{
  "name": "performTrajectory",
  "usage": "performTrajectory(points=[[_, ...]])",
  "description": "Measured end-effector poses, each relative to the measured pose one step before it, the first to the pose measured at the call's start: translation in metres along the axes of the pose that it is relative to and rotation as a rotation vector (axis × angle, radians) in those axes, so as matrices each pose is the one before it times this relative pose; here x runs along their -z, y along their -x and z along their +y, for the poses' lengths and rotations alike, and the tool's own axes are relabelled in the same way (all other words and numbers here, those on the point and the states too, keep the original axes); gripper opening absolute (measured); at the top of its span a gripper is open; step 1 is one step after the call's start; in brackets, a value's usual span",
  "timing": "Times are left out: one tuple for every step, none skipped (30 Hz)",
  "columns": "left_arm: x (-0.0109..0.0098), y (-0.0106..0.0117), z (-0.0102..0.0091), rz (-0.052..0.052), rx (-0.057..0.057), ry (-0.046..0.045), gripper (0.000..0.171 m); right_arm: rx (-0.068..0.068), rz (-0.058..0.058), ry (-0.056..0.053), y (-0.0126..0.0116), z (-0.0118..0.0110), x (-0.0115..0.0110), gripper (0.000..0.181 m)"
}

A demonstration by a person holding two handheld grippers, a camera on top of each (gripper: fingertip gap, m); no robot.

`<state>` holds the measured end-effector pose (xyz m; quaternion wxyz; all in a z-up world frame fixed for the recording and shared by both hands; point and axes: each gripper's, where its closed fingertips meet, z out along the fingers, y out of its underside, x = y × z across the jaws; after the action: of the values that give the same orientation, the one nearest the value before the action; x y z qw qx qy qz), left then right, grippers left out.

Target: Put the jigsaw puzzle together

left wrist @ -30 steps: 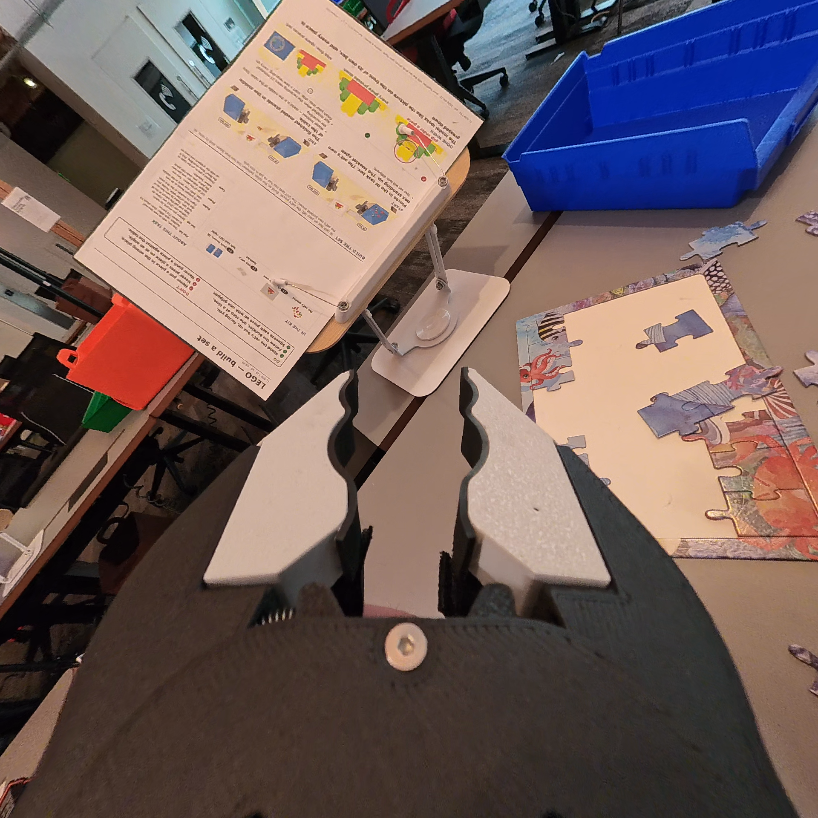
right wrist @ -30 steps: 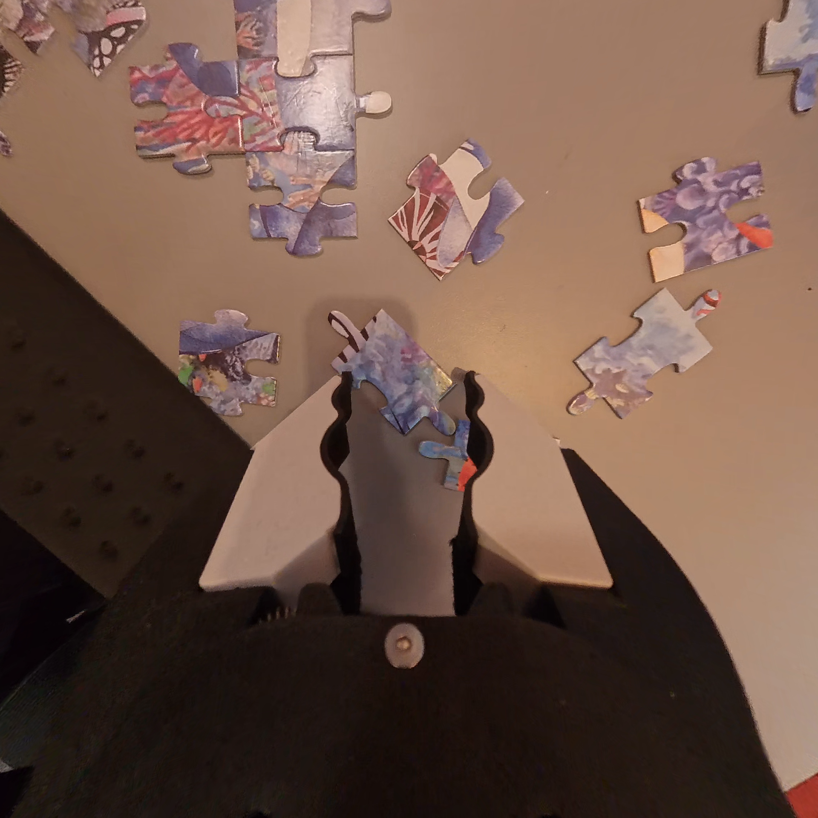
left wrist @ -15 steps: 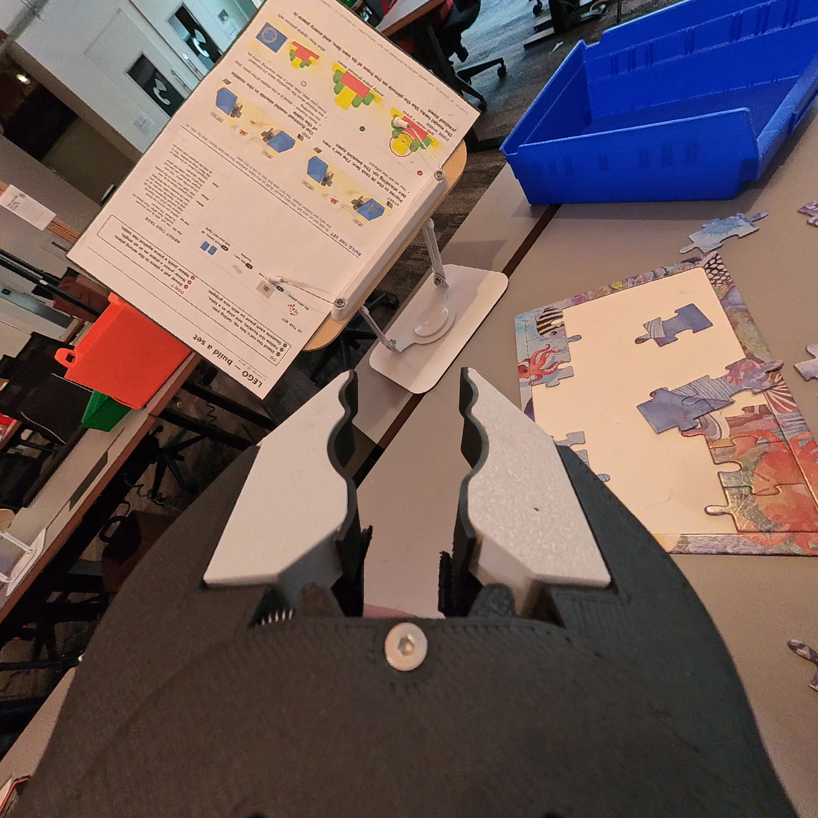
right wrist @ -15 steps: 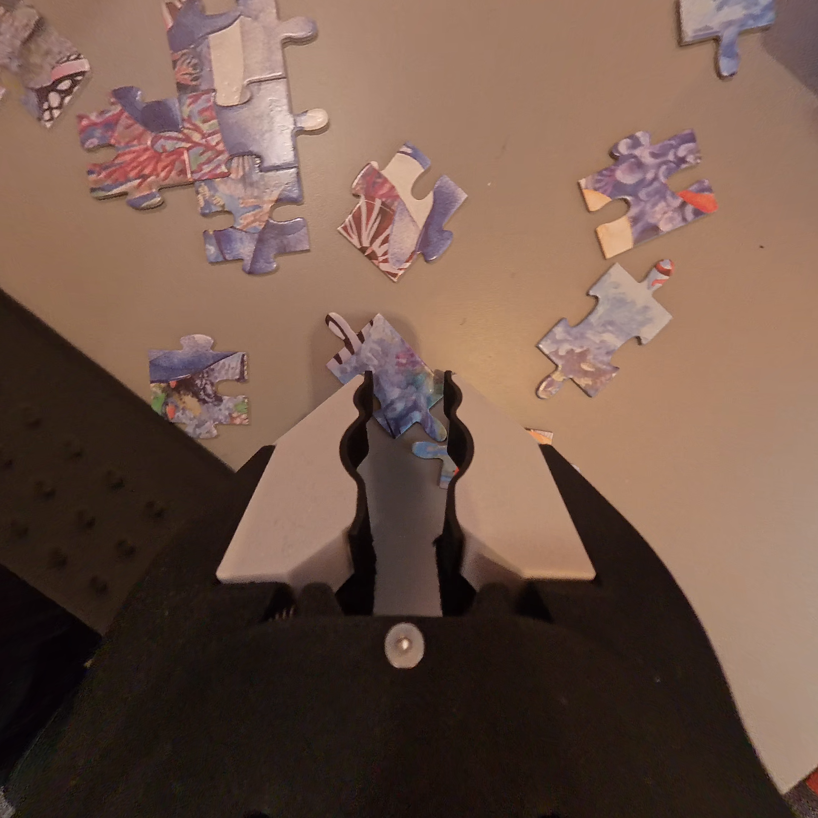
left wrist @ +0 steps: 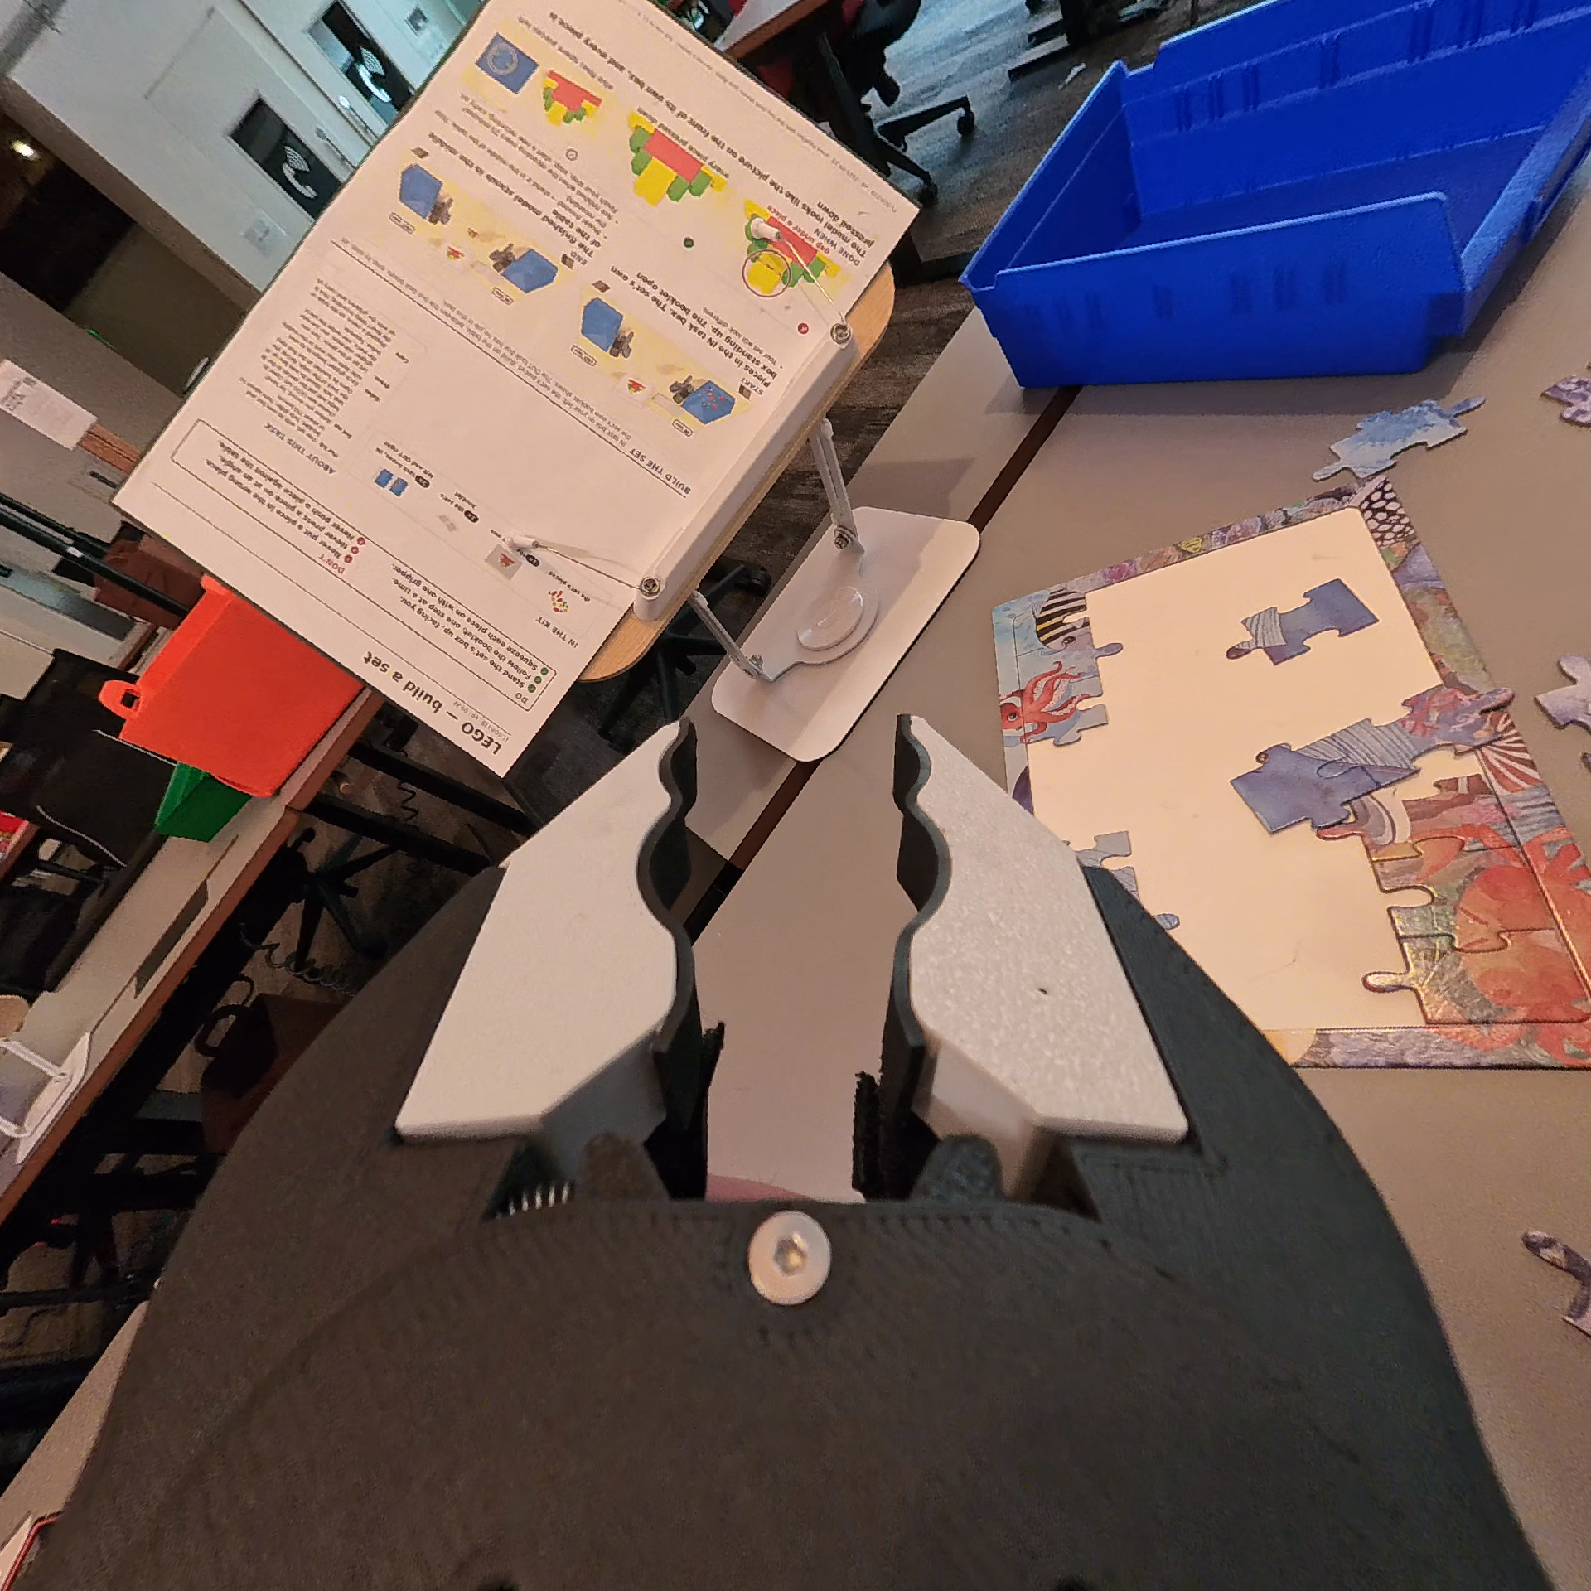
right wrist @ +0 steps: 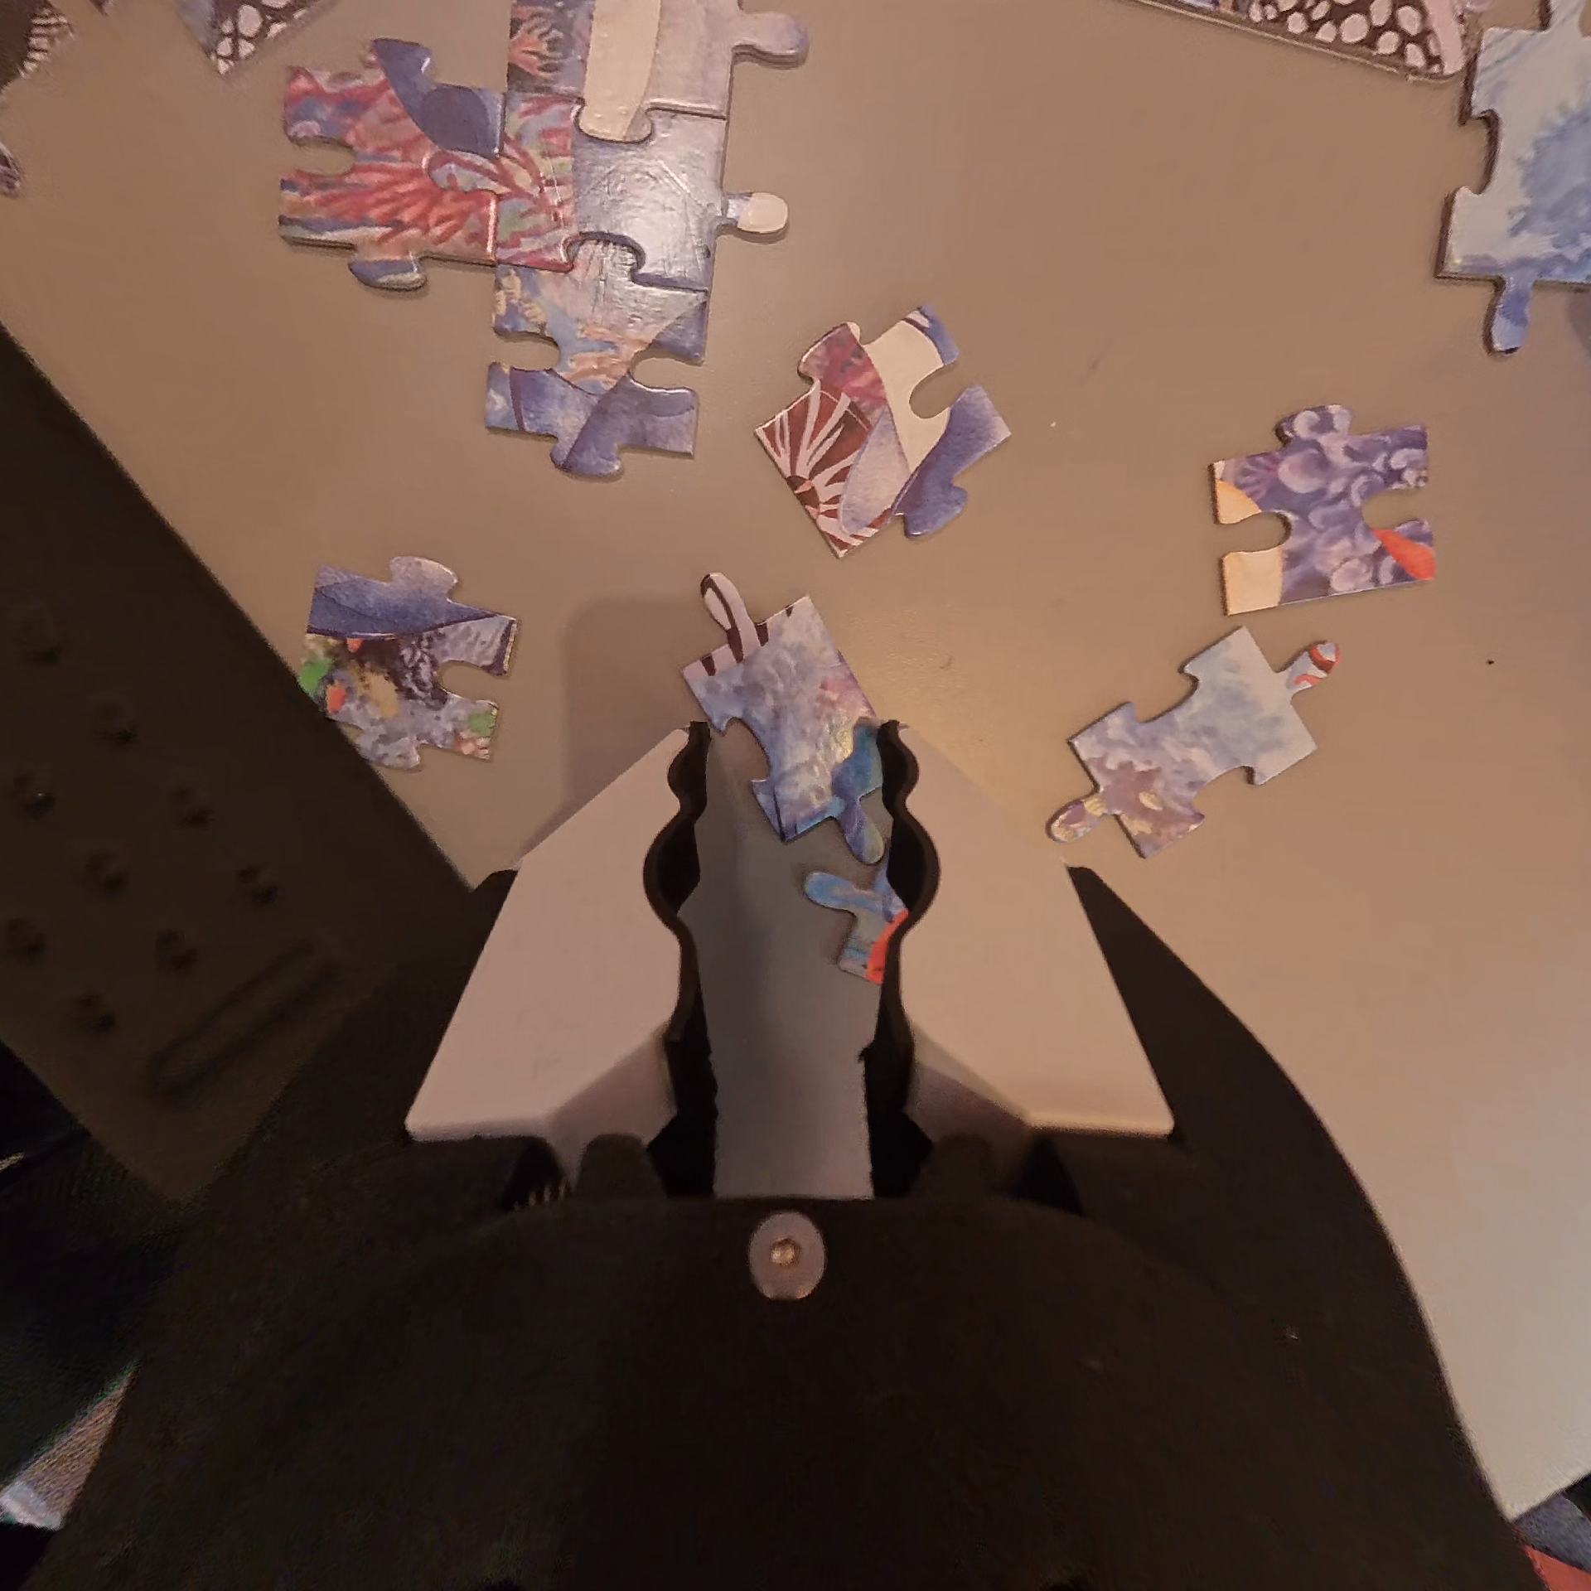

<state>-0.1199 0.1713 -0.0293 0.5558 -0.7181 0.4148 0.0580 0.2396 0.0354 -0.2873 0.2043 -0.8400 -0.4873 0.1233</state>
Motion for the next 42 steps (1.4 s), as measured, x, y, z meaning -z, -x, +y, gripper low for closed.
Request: performTrajectory(points=[[-0.00028, -0.00005, 0.00039, -0.0001, -0.0001, 0.00175, 0.044, 0.0104, 0.0038, -0.006, -0.00153, -0.00099, 0.00098, 0.042], [-0.00046, -0.00018, 0.00022, 0.0006, -0.0006, 0.00147, 0.044, 0.011, -0.01, -0.0039, 0.00087, -0.00053, 0.00098, 0.044], [-0.00062, -0.00038, 0.00022, 0.0013, -0.001, 0.00197, 0.044, 0.0081, -0.0064, 0.0103, -0.00013, 0.00146, 0.00018, 0.044], [-0.00083, -0.00079, 0.00014, 0.002, -0.0018, 0.0022, 0.044, 0.0116, 0.0036, 0.0205, -0.00222, 0.00315, -0.00062, 0.045], [-0.00083, -0.00083, 0.00013, 0.0024, -0.0021, 0.0022, 0.044, 0.0101, -0.002, 0.0105, -0.00212, 0.00213, -0.00105, 0.046], [-0.00078, -0.00096, 0.0001, 0.0026, -0.0024, 0.00239, 0.044, 0.0045, -0.0223, -0.0113, 0.00027, -0.00104, -0.00095, 0.046], [-0.00067, -0.00088, 0.00014, 0.0022, -0.0024, 0.00223, 0.044, 0.0047, -0.0212, -0.0205, -0.00019, -0.00204, -0.0007, 0.045], [-0.00039, -0.0008, 0.0002, 0.002, -0.0022, 0.0022, 0.044, 0.0084, -0.0085, -0.0082, -0.0016, -0.00014, 0.00003, 0.041], [-0.00026, -0.00047, 0.00029, 0.0009, -0.002, 0.00244, 0.044, 0.0051, 0.0029, 0.0002, -0.00283, 0.00081, 0.00051, 0.035], [-0.00009, -0.0002, 0.00029, -0.0004, -0.0014, 0.00194, 0.044, -0.0018, -0.0012, -0.001, -0.00227, 0.0005, 0.00047, 0.028], [0.00006, 0.0001, 0.00012, -0.0006, -0.0002, 0.00086, 0.044, -0.0058, -0.0151, -0.0078, 0.00015, -0.00024, 0.00025, 0.027], [0.00005, 0.00025, 0.0001, -0.0002, 0.001, -0.00019, 0.044, -0.0036, -0.0091, -0.0089, 0.00002, -0.0001, 0.00021, 0.027], [-0.00009, 0.00021, 0.00029, -0.0006, 0.0009, 0.00062, 0.044, -0.0054, -0.0032, -0.0083, -0.0001, -0.00027, 0.0001, 0.027], [-0.00026, 0.00023, 0.00043, -0.0007, 0.0004, 0.00168, 0.044, -0.0075, -0.001, -0.0071, 0.00017, -0.00012, 0.00016, 0.027], [-0.00043, -0.00017, 0.00027, 0.0005, -0.0005, 0.00197, 0.044, -0.0071, 0.0021, -0.0078, 0.00014, -0.00016, 0.0, 0.027], [-0.00054, -0.00049, 0.00006, 0.0009, -0.0012, 0.00134, 0.044, -0.01, 0.0044, -0.0079, -0.00048, -0.0001, 0.00008, 0.026], [-0.00041, -0.0006, -0.0003, 0.0014, -0.0014, 0.00022, 0.044, -0.0141, 0.0026, -0.0063, -0.00038, 0.00009, 0.00022, 0.026], [-0.00041, -0.00083, -0.00046, 0.0024, -0.0017, -0.00045, 0.044, -0.0089, 0.0028, -0.0058, -0.0003, 0.00004, 0.00027, 0.026], [-0.00021, -0.00086, -0.00054, 0.0019, -0.002, -0.00008, 0.044, -0.0087, 0.0108, -0.0052, -0.00146, -0.00021, 0.00059, 0.026], [0.0, -0.0005, -0.00045, 0.0009, -0.0024, -0.00041, 0.044, -0.0167, 0.0094, -0.0055, -0.00185, -0.00098, 0.00116, 0.026], [0.00017, -0.00042, -0.00058, 0.0012, -0.0015, -0.00131, 0.044, -0.0124, 0.004, -0.0088, -0.00094, -0.00209, 0.00167, 0.026], [0.00042, -0.00015, -0.00042, 0.0004, -0.0002, -0.00164, 0.044, -0.007, 0.0069, -0.0129, -0.00112, -0.00369, 0.00201, 0.026], [0.00051, 0.00031, -0.00027, -0.0009, 0.0001, -0.00142, 0.044, -0.0092, 0.0096, -0.0151, -0.00171, -0.00529, 0.00261, 0.026], [0.00066, 0.00061, -0.00013, -0.0016, 0.0008, -0.00138, 0.044, -0.0104, 0.0143, -0.0191, -0.00271, -0.00745, 0.00298, 0.026], [0.00083, 0.00079, -0.00013, -0.002, 0.0016, -0.00238, 0.044, -0.0077, 0.0143, -0.0263, -0.00289, -0.01037, 0.00283, 0.026], [0.00081, 0.00071, -0.00033, -0.0012, 0.0021, -0.00326, 0.044, -0.004, 0.0146, -0.0325, -0.00289, -0.01324, 0.00183, 0.026], [0.0006, 0.0006, -0.00028, -0.0005, 0.0029, -0.00332, 0.044, -0.0066, 0.0138, -0.0319, -0.00309, -0.01547, -0.00038, 0.026], [0.00034, 0.00022, -0.00015, 0.0002, 0.0018, -0.00199, 0.044, -0.0092, 0.0091, -0.018, -0.00254, -0.01519, -0.00366, 0.026], [0.00028, -0.00014, 0.00005, 0.001, -0.0005, -0.00067, 0.044, -0.0043, 0.0128, -0.0029, -0.00295, -0.01415, -0.00637, 0.026], [0.00038, -0.00008, -0.00006, 0.0006, -0.0007, -0.00094, 0.044, -0.0051, 0.0148, 0.001, -0.0034, -0.01465, -0.00812, 0.026], [0.00089, 0.00012, -0.00035, 0.0004, 0.0006, -0.00299, 0.044, -0.0056, 0.0091, -0.0006, -0.00255, -0.01535, -0.00943, 0.026], [0.00117, 0.0006, -0.00046, -0.0001, 0.0017, -0.00506, 0.044, -0.0067, 0.0053, -0.0029, -0.00288, -0.0157, -0.01066, 0.026], [0.00162, 0.00125, -0.00026, -0.002, 0.0031, -0.00485, 0.044, -0.0141, 0.0018, -0.0071, -0.00349, -0.01593, -0.01172, 0.026], [0.0018, 0.00173, 0.00004, -0.0035, 0.003, -0.00454, 0.044, -0.0155, -0.0113, -0.0091, -0.00219, -0.01511, -0.01282, 0.027], [0.002, 0.00203, 0.00034, -0.003, 0.0044, -0.00558, 0.044, -0.0224, -0.0073, -0.0014, -0.00364, -0.01306, -0.01371, 0.027], [0.00194, 0.00243, 0.00049, -0.0035, 0.0076, -0.00609, 0.044, -0.0151, 0.0156, 0.0013, -0.00726, -0.01142, -0.01402, 0.027], [0.00176, 0.00283, 0.00088, -0.0041, 0.0074, -0.00449, 0.044, -0.014, 0.0239, 0.0103, -0.00856, -0.00817, -0.01422, 0.026], [0.00164, 0.00269, 0.00109, -0.004, 0.0054, -0.00353, 0.044, -0.0211, 0.0103, 0.0229, -0.00648, -0.00481, -0.01406, 0.026], [0.00152, 0.00258, 0.00101, -0.0032, 0.0063, -0.00394, 0.044, -0.024, 0.006, 0.0162, -0.0055, -0.00439, -0.013, 0.027], [0.00132, 0.00265, 0.0009, -0.0029, 0.0072, -0.00492, 0.044, -0.0261, 0.0171, 0.0048, -0.0067, -0.00465, -0.01108, 0.026], [0.00122, 0.00236, 0.00084, -0.0015, 0.0072, -0.00531, 0.044, -0.0226, 0.0168, 0.0114, -0.00582, -0.00245, -0.0097, 0.027], [0.00105, 0.00221, 0.00081, -0.0012, 0.0068, -0.00493, 0.044, -0.0207, 0.0091, 0.0096, -0.00366, -0.00179, -0.00806, 0.026]])
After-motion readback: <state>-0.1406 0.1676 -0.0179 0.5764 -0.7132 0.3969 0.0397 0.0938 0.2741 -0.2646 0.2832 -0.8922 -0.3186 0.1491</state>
